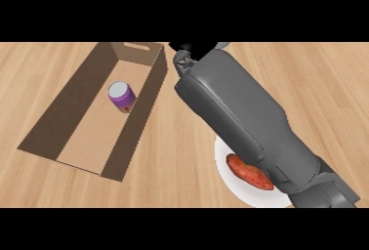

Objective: Pick the can from the plate and place it in the cardboard box

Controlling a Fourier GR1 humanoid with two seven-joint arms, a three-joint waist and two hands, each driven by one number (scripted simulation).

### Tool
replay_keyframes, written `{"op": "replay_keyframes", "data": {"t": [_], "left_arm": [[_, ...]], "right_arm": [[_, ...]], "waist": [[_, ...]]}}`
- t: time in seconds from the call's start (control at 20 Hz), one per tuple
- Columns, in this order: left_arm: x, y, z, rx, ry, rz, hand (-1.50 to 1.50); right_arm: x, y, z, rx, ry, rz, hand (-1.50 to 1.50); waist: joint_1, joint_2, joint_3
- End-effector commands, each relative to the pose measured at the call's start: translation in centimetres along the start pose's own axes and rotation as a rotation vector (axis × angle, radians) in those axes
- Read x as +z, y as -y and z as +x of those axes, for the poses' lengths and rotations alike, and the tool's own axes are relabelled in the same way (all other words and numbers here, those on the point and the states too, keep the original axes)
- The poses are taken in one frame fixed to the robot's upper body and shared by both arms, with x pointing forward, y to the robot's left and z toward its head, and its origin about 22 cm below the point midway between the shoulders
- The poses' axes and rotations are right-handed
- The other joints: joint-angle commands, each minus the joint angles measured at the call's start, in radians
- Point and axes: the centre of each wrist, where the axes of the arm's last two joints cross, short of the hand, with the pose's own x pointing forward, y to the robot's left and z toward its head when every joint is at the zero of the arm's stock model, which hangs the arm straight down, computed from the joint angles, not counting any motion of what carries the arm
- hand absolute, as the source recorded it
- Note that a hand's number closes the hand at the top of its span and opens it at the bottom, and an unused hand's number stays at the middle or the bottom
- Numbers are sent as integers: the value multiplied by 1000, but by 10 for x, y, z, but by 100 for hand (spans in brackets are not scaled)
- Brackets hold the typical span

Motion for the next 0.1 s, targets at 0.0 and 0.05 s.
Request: {"op": "replay_keyframes", "data": {"t": [0.0, 0.05], "left_arm": [[-44, 57, 95, 103, 453, -191, 0], [-42, 58, 93, 104, 456, -190, 0]], "right_arm": [[6, 1, -9, -104, -75, -52, -150], [8, -1, -15, -101, -71, -56, -150]], "waist": [[-38, -8, -2], [-33, -9, -2]]}}
